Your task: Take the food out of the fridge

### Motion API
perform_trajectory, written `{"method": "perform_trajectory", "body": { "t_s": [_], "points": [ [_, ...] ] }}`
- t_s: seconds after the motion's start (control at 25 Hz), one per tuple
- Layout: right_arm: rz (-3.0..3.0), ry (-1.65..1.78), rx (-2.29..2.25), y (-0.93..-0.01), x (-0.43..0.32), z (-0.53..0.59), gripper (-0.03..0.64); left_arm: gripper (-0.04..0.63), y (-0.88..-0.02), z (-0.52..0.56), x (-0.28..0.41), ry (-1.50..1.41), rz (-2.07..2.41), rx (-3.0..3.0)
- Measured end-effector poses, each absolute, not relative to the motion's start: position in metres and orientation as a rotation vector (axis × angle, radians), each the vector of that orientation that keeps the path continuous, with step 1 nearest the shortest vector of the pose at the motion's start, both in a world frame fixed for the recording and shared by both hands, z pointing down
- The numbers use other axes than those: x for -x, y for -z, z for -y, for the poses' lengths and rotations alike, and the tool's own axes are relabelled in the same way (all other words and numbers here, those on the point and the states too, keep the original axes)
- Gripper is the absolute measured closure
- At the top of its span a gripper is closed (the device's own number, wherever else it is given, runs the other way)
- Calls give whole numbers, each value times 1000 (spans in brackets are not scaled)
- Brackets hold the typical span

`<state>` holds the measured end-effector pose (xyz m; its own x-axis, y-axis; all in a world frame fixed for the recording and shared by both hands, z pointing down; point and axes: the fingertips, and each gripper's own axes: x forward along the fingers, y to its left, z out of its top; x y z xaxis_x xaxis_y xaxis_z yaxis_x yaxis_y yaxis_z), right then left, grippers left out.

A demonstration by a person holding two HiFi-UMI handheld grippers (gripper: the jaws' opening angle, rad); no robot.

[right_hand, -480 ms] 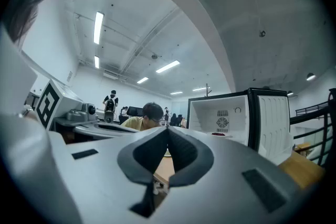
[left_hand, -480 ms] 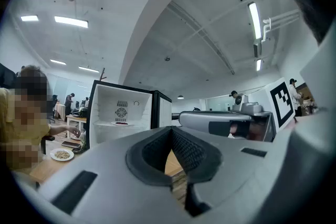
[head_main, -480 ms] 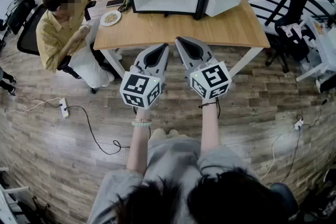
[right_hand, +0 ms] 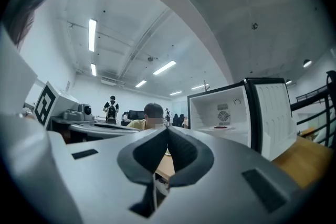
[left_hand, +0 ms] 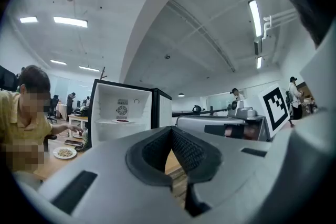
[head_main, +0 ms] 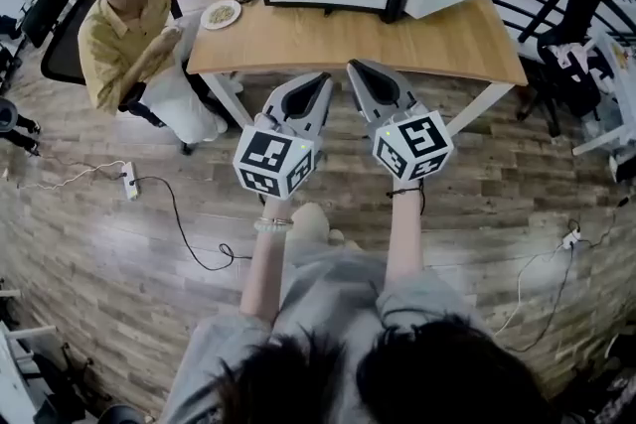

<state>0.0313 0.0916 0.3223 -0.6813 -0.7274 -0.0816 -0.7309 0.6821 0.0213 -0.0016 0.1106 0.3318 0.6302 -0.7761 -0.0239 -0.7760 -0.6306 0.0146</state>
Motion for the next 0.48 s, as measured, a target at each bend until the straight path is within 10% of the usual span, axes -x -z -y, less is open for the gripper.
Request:
{"method": "perform_trajectory", "body": {
  "t_s": [0.48],
  "points": [
    [-2819, 58, 1182, -344, -18, -52, 607, 588, -353, -74, 16, -40, 1388, -2777]
  ]
}}
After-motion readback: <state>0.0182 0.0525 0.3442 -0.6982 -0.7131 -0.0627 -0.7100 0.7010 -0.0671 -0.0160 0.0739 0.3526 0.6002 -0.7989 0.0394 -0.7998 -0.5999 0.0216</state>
